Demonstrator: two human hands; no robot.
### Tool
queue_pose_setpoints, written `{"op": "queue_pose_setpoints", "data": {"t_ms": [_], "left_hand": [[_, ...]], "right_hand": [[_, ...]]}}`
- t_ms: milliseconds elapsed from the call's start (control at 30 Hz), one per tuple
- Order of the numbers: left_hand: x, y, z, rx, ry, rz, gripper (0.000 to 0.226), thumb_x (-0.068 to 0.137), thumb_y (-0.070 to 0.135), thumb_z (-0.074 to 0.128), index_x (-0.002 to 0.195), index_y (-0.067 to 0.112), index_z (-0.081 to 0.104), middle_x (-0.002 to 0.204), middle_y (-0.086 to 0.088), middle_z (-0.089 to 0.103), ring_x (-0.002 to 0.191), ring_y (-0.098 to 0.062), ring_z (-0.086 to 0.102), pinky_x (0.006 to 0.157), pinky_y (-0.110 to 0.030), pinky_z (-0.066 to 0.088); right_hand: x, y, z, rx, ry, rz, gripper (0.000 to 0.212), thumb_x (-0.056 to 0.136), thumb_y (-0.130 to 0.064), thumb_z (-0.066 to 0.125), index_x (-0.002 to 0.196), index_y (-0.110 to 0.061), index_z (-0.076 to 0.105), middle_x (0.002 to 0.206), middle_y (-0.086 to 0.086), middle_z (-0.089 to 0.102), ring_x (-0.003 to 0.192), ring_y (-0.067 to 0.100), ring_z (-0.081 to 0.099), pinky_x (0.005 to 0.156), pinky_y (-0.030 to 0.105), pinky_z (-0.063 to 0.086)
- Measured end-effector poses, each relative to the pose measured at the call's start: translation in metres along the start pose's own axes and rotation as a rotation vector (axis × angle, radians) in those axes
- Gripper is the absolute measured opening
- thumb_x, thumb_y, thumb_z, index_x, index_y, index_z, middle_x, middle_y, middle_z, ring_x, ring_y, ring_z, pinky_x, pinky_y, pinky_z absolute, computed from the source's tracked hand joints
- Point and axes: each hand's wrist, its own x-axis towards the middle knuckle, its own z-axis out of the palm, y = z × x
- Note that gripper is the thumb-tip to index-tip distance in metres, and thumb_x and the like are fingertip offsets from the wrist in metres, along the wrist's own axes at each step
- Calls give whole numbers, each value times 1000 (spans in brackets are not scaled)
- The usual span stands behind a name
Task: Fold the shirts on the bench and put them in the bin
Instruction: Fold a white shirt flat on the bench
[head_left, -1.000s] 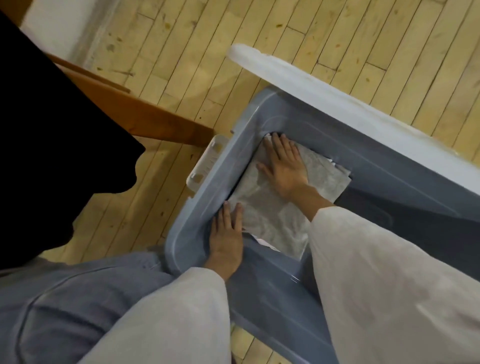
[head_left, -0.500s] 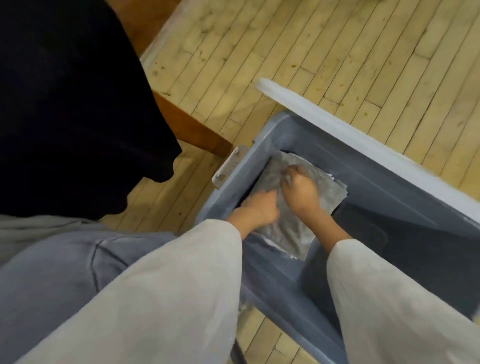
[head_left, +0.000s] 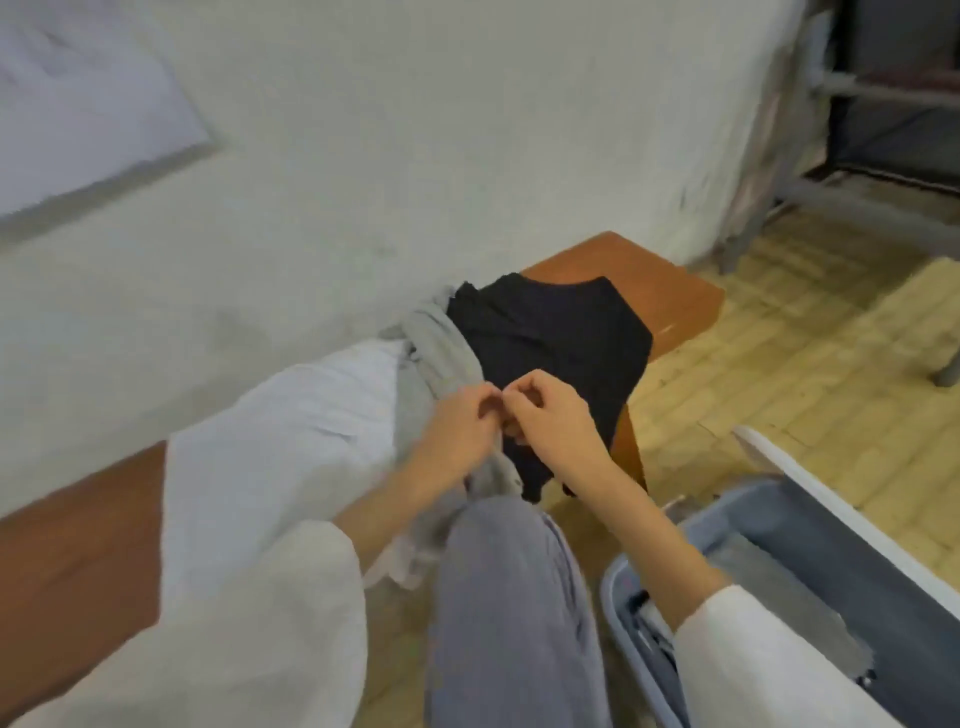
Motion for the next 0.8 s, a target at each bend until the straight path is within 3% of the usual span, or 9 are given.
{"op": "queue_pose_setpoints", "data": {"t_ms": [133, 267, 367, 467, 533, 567, 633, 733, 800], "left_hand": [[-39, -78, -96, 42, 206, -207, 28, 91, 5, 45, 104, 8, 69, 111, -6, 68, 105, -23, 61, 86, -24, 40], [-87, -163, -136, -23, 372, -429, 29, 90, 6, 50, 116, 8, 61, 129, -11, 53, 112, -25, 55, 88, -25, 41], [-108, -213, -147, -112, 446, -639, 44, 89, 14, 55, 131, 4, 48, 138, -17, 38, 124, -33, 42, 97, -38, 43], [-108, -247, -153, -359, 492, -770, 50, 85, 16, 57, 130, 2, 44, 127, -17, 50, 114, -35, 50, 93, -43, 48], [-102, -253, -158, -576, 527, -833, 44, 84, 13, 60, 123, 0, 46, 111, -14, 59, 95, -30, 59, 81, -40, 54], [-98, -249, -165, -724, 532, -866, 35, 85, 11, 61, 116, -1, 50, 97, -13, 61, 79, -25, 59, 67, -33, 53], [-88, -242, -171, -984, 429, -925, 20, 86, 13, 65, 98, 0, 56, 76, -10, 58, 54, -16, 45, 48, -23, 37], [-71, -238, -168, -989, 269, -877, 13, 85, 15, 69, 83, 5, 60, 69, -6, 56, 55, -15, 44, 51, -21, 33], [-65, -236, -166, -1067, 325, -782, 7, 89, 9, 58, 89, 4, 61, 85, -11, 63, 75, -23, 58, 66, -26, 43]], "right_hand": [[13, -71, 98, -3, -292, 36, 11, 92, -17, 53, 93, -10, 61, 86, 8, 67, 74, 18, 64, 75, 36, 55], [12, -91, 182, -108, -449, 18, 11, 91, -18, 55, 96, -9, 60, 91, 6, 64, 85, 20, 60, 80, 36, 52], [14, -80, 220, -362, -436, -21, 44, 92, -22, 57, 132, -12, 43, 131, 10, 44, 115, 30, 51, 95, 36, 41], [32, -66, 231, -512, -250, -9, 64, 93, -25, 55, 146, -10, 23, 145, 15, 27, 126, 38, 40, 101, 40, 34], [50, -54, 228, -572, -201, 62, 58, 94, -24, 52, 143, -6, 25, 141, 18, 32, 125, 38, 40, 101, 40, 34], [57, -52, 226, -593, -198, 90, 54, 94, -23, 50, 140, -4, 29, 138, 18, 36, 123, 37, 42, 98, 39, 36], [68, -47, 221, -624, -169, 55, 44, 95, -21, 47, 133, -2, 36, 132, 16, 42, 116, 33, 47, 87, 34, 41], [80, -43, 206, -639, -62, -3, 35, 94, -22, 51, 123, -4, 46, 100, 6, 55, 87, 20, 56, 68, 26, 41], [90, -34, 190, -592, 56, -50, 26, 82, -18, 68, 97, 1, 58, 71, -2, 50, 61, 10, 48, 57, 23, 43]]}}
